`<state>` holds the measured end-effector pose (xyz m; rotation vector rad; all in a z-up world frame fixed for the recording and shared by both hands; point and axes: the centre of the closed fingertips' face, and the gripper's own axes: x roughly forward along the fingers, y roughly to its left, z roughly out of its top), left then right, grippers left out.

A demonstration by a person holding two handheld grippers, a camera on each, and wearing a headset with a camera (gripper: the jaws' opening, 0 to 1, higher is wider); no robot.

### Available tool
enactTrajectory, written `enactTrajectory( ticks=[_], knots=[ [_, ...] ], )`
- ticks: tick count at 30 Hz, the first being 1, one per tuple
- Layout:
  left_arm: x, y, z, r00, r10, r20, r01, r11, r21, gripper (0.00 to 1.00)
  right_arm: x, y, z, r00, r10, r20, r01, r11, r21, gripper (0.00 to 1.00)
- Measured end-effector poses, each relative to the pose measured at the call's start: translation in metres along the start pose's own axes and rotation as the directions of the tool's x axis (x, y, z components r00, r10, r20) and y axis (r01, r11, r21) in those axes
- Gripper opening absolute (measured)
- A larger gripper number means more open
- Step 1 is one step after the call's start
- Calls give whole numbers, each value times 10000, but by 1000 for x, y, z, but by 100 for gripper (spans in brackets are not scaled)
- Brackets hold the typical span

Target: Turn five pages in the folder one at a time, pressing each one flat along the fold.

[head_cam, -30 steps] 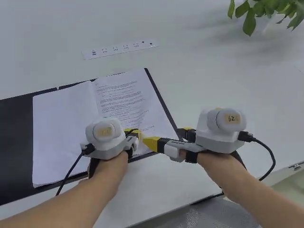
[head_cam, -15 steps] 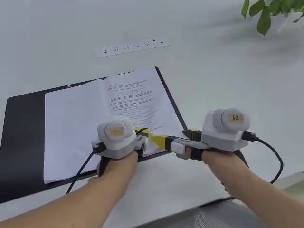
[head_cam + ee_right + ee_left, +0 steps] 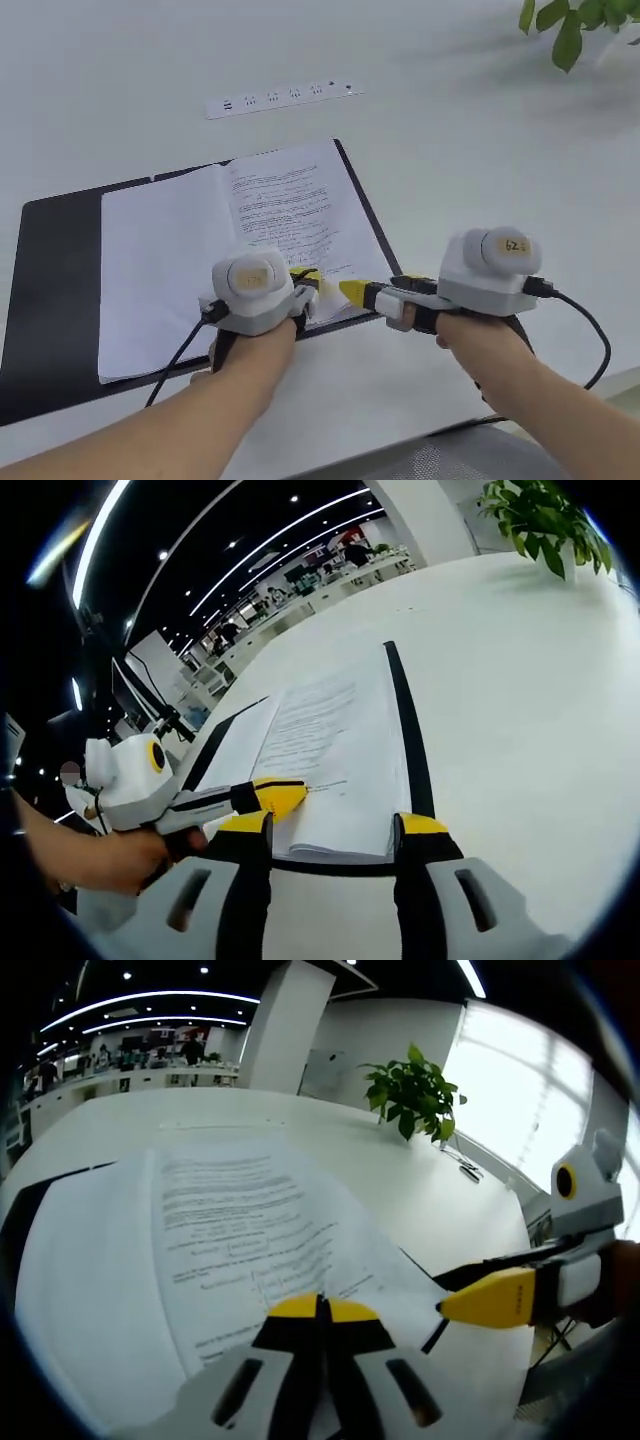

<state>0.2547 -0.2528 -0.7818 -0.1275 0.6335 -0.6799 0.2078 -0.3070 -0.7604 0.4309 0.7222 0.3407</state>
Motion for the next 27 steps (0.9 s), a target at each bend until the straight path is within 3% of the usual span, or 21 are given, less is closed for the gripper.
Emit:
enactTrajectory(
  ticks=[5, 8, 14, 19, 27],
  knots=[
    [0, 0, 0, 10000, 21, 22, -21, 10000, 22, 0, -2, -3, 0, 9999, -113, -86, 111, 9995, -293, 36],
    [0, 0, 0, 10000, 8, 11, -8, 10000, 1, 0, -1, -5, -6, 9987, -248, -453, 219, 9977, -636, 21],
    [0, 0, 0, 10000, -1, -19, 2, 10000, 10, 0, 0, -4, -5, 9991, -321, -288, 298, 9966, -775, 26],
    [0, 1, 0, 10000, 12, -28, -12, 10000, 25, 0, -4, -5, 3, 9984, -556, 128, 568, 9912, -1196, 39],
    [1, 1, 1, 10000, 33, -31, -32, 10000, 42, 0, -3, -6, 4, 9992, -380, 100, 387, 9963, -762, 35]
  ],
)
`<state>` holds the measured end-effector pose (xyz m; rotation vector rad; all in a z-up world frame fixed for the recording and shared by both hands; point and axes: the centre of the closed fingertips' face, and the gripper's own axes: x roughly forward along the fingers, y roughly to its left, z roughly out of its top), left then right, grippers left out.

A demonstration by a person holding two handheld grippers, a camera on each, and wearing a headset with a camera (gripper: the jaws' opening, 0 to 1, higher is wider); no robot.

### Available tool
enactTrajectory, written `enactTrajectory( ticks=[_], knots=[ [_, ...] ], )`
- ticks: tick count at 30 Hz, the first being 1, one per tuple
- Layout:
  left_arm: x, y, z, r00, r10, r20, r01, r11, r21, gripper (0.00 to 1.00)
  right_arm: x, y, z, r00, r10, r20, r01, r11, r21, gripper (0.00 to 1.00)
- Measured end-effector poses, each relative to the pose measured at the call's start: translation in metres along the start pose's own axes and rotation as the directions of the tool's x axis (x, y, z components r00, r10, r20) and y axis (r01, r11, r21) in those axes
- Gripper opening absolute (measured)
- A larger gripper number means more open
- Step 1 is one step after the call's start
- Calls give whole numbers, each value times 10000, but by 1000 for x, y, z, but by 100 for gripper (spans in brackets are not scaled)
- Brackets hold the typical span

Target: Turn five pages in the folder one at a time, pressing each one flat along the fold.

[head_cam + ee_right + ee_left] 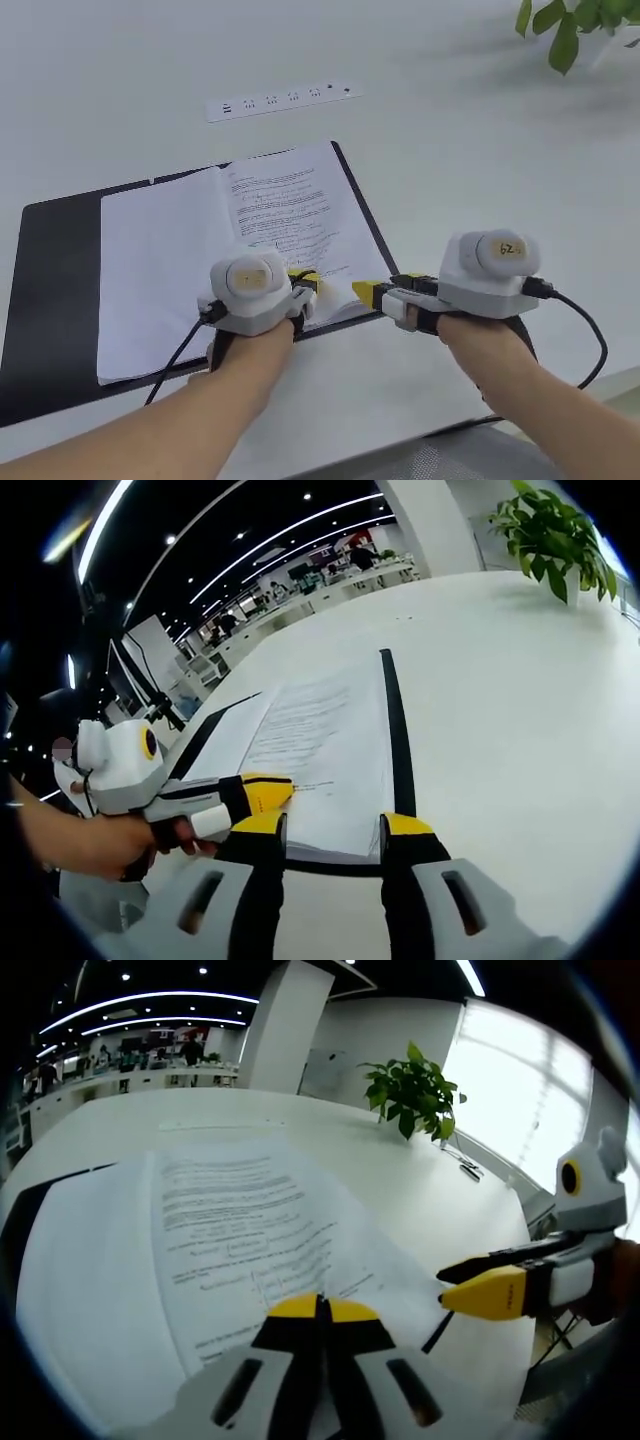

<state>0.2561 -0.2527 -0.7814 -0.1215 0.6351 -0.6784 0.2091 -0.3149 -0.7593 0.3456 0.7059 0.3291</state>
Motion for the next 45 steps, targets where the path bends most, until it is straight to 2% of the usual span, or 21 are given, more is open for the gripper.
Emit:
enactTrajectory(
  ticks=[7, 11, 18, 24, 29, 36, 39, 40, 43, 45],
  knots=[
    [0, 0, 0, 10000, 14, -7, -14, 10000, -21, 0, 2, 0, -6, 9998, 102, -167, -99, 9998, 192, 33],
    [0, 1, 0, 10000, 30, 0, -30, 10000, 8, 0, 2, -4, -8, 9996, -62, -268, 69, 9997, 246, 29],
    [0, 1, 1, 10000, 26, -11, -26, 10000, -30, 0, 3, -4, -8, 9998, -39, -202, 48, 9989, 474, 31],
    [-1, 1, 0, 10000, 19, -14, -19, 10000, -63, 0, 3, -8, -10, 9997, -138, -218, 151, 9979, 631, 29],
    [0, 1, 0, 10000, 33, -8, -33, 10000, -42, 0, 2, -7, -10, 9995, -107, -286, 121, 9986, 509, 29],
    [-1, 1, 0, 10000, 32, -26, -32, 10000, -82, 0, 0, -12, -8, 9985, -459, -294, 460, 9989, 34, 19],
    [-1, 1, 0, 10000, 37, -44, -38, 10000, -87, 0, -2, -13, -5, 9984, -536, -193, 533, 9985, -154, 9],
    [-1, 1, 0, 10000, 43, -40, -44, 10000, -77, 0, -3, -11, -7, 9983, -483, -330, 474, 9985, -286, 5],
    [-1, 1, 0, 10000, 57, -53, -58, 9999, -100, 0, -2, -10, -8, 9981, -475, -383, 459, 9980, -432, 5],
    [-1, 0, 0, 9999, 67, -83, -68, 9998, -180, 0, -2, -10, -9, 9981, -457, -415, 445, 9986, -302, 2]
  ],
)
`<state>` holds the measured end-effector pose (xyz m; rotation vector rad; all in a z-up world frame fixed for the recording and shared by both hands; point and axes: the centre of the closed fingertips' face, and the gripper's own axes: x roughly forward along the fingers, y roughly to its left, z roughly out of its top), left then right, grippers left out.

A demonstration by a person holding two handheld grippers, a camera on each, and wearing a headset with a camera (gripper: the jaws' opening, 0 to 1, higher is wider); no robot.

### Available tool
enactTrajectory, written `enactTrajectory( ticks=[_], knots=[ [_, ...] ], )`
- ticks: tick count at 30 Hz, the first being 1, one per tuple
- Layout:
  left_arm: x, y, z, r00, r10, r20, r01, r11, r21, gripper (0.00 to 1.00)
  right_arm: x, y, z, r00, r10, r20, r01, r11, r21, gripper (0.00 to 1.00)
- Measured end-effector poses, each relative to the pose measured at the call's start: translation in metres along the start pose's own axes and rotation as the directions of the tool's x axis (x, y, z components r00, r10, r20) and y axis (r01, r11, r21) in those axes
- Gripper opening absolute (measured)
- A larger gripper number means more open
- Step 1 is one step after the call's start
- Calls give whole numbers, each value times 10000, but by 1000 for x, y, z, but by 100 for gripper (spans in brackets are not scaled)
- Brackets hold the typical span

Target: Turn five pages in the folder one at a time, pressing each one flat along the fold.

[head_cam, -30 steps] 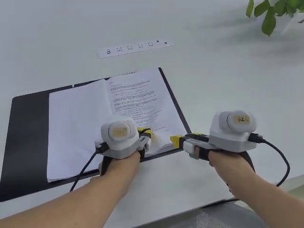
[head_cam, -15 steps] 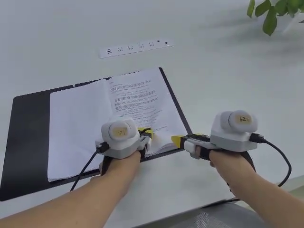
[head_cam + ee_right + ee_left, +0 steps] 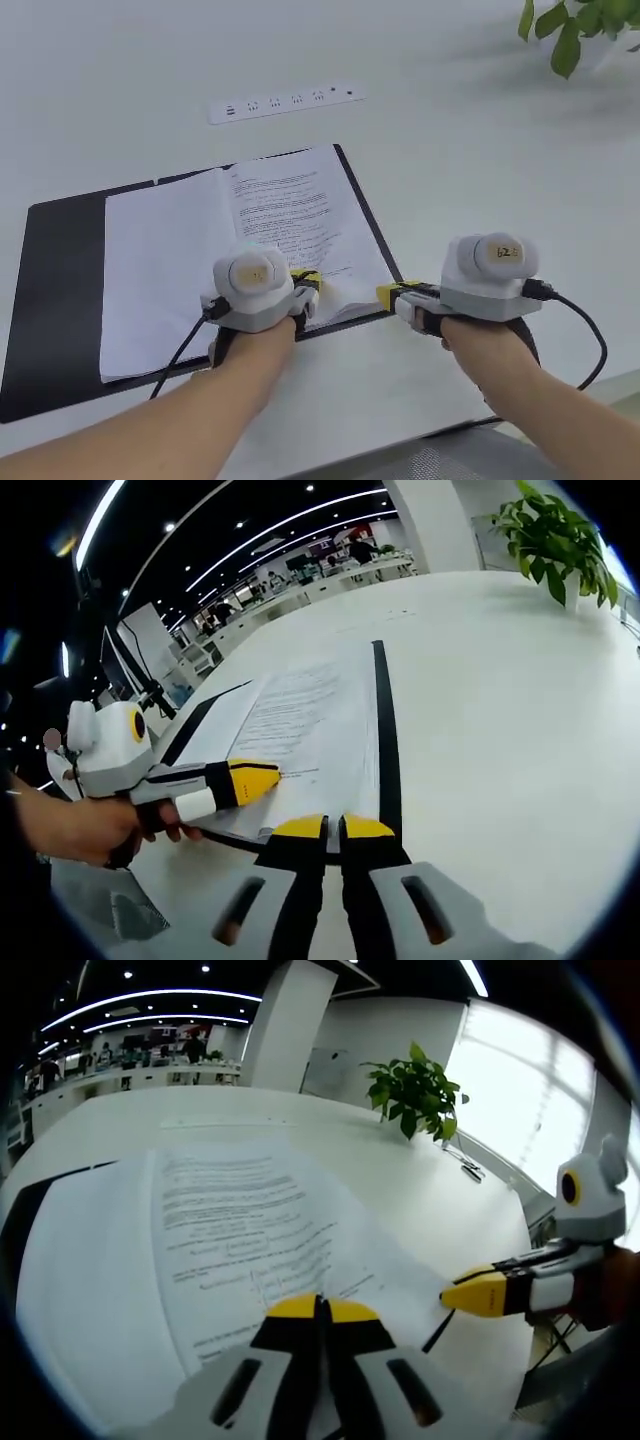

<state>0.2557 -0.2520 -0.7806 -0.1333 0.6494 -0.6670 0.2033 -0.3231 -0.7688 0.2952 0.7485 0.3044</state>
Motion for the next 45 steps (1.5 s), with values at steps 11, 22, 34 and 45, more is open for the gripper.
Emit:
enactTrajectory(
  ticks=[11, 22, 34, 45],
  knots=[
    [-23, 8, 3, 10000, 31, 62, -33, 9994, 340, 4, -7, -3, 9, 9996, -95, 263, 88, 9996, 267, 0],
    [-74, 17, 7, 9981, 46, 613, -148, 9858, 1675, 18, -22, 36, 47, 9844, 1366, 1109, -1542, 9732, 1704, 0],
    [-139, 45, 16, 9889, 515, 1392, -740, 9841, 1617, 21, -23, 120, 63, 9430, 2980, 1481, -3193, 9357, 1503, 0],
    [-208, 75, 20, 9770, 1087, 1835, -1407, 9750, 1717, 22, -3, 202, 53, 9145, 3915, 1016, -4004, 9118, 912, 0]
  ],
)
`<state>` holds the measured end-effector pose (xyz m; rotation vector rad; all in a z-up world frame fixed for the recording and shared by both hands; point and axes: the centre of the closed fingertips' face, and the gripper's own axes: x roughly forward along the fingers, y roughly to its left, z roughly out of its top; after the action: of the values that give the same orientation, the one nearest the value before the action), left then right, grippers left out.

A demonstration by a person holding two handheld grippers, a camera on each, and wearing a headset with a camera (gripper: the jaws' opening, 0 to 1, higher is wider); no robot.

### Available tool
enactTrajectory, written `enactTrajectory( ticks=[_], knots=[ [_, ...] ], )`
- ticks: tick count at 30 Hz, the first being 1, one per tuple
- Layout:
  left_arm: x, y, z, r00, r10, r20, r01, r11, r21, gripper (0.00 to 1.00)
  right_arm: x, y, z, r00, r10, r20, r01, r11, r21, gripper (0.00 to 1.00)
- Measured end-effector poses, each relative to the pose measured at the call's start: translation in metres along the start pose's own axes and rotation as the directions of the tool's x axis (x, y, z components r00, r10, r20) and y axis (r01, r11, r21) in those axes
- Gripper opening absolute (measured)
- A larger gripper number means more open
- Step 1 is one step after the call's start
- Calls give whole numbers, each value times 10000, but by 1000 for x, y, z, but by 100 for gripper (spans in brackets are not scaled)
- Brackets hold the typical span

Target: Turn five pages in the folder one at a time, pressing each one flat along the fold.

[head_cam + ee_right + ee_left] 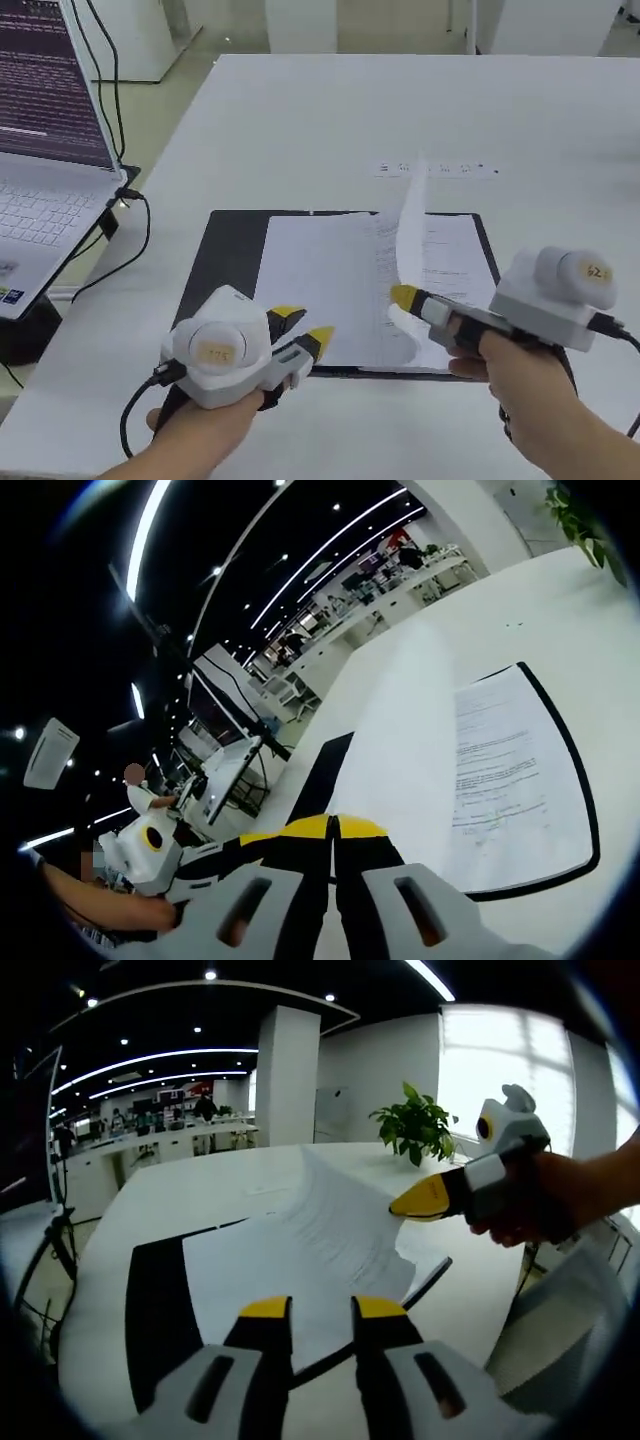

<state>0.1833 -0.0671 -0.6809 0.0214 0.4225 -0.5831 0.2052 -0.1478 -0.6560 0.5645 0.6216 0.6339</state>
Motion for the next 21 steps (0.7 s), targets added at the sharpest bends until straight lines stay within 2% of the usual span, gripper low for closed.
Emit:
enactTrajectory(
  ticks=[3, 7, 12, 21],
  knots=[
    [-19, 14, -2, 9994, 347, 77, -346, 9994, -52, 22, 16, 17, -11, 9994, 132, -305, -139, 9996, -231, 0],
    [-40, 28, -7, 9976, 680, 103, -678, 9975, -174, 22, 35, 25, -25, 9974, 50, -720, -90, 9985, -540, 0],
    [-62, 39, -12, 9949, 998, 108, -994, 9944, -364, 22, 63, 37, -43, 9921, 62, -1253, -161, 9968, -779, 0],
    [-89, 53, -25, 9912, 1325, -32, -1325, 9894, -592, 22, 103, 42, -75, 9779, -230, -2077, -13, 9932, -1162, 0]
  ],
)
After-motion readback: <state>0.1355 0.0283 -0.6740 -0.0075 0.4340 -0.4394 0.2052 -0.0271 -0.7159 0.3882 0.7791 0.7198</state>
